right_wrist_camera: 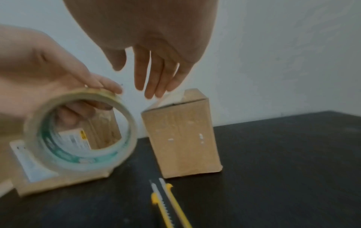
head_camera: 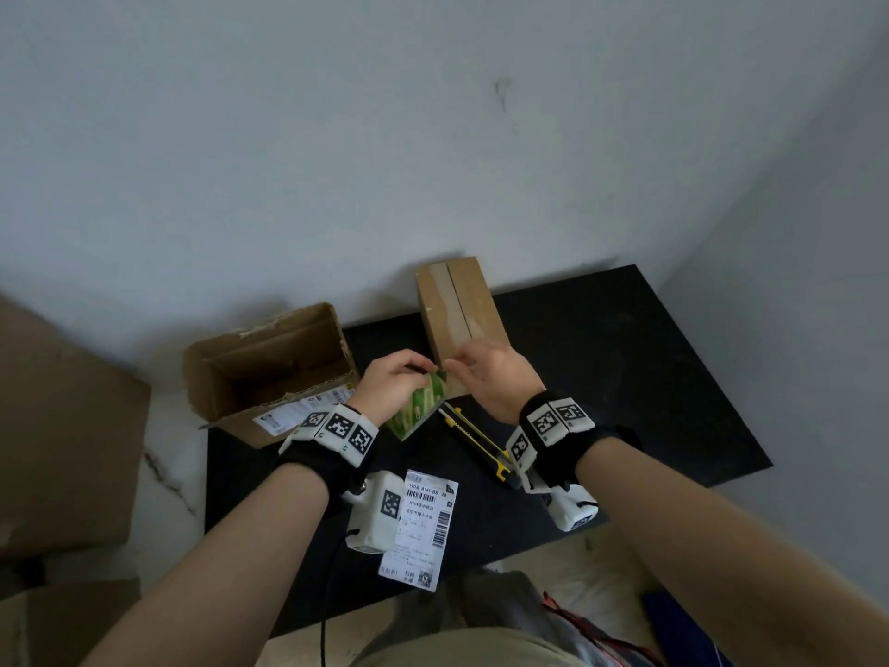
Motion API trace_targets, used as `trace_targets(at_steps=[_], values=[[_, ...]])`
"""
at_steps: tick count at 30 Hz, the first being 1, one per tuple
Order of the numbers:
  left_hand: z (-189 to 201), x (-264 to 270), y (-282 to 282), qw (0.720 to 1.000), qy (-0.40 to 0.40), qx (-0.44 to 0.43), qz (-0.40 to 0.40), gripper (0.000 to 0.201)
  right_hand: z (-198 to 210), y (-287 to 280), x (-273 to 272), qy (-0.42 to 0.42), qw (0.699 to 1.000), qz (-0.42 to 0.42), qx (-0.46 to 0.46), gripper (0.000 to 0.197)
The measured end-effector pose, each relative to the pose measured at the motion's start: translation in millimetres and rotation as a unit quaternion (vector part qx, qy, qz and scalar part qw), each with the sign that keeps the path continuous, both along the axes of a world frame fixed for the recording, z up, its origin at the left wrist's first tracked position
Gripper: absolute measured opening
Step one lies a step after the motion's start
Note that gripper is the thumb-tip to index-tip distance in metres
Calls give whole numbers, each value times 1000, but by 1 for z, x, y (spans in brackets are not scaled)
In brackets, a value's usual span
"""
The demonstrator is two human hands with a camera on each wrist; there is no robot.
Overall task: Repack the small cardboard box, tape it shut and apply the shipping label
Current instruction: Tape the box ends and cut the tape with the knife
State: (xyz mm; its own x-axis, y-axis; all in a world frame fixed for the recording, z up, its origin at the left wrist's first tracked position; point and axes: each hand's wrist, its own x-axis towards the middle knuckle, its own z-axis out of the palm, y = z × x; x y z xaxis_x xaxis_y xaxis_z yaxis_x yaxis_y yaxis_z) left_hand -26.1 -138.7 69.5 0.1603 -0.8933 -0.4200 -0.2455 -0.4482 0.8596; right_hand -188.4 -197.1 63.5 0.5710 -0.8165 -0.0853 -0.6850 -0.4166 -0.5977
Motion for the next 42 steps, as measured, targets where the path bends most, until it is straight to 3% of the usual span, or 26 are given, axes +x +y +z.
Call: trace_targets(at_steps=[2, 7, 11, 14, 16, 18, 22, 25, 27, 30, 35, 42], values=[[4, -2, 4, 1000, 11, -13, -5, 20, 5, 7, 5, -30, 997, -23, 72, 24], [12, -6, 15, 999, 18, -25, -28, 23, 6, 16, 4, -101, 987, -91, 87, 12], [12, -16, 24, 996, 41, -18, -73, 48, 7, 19, 3, -129, 975, -159, 88, 11], [9, -20, 26, 996, 66, -18, -62, 64, 5, 18, -1, -159, 955, -226, 110, 10], [10, -18, 26, 994, 84, -21, -65, 40, 2, 18, -6, -171, 944, -250, 127, 9], [14, -14, 23, 995, 42, -35, -88, 10, 0, 20, -14, -172, 939, -263, 140, 9], [3, 2, 18, 981, -160, -37, -101, 36, 4, 19, -27, -207, 923, -281, 163, 16], [-2, 9, 15, 983, -155, -39, -90, 41, 6, 15, -32, -223, 915, -290, 172, 18], [-3, 10, 8, 975, -199, -45, -91, 44, 3, 12, -33, -229, 906, -306, 185, 17], [-5, 7, -5, 965, -252, -38, -59, 50, 0, 4, -35, -244, 884, -346, 198, 16], [-8, -2, -19, 961, -268, -47, -56, 49, -9, -10, -40, -233, 847, -393, 272, 14], [-23, -12, -13, 962, -264, -61, -34, 47, -24, -20, -48, -205, 879, -358, 237, 22]])
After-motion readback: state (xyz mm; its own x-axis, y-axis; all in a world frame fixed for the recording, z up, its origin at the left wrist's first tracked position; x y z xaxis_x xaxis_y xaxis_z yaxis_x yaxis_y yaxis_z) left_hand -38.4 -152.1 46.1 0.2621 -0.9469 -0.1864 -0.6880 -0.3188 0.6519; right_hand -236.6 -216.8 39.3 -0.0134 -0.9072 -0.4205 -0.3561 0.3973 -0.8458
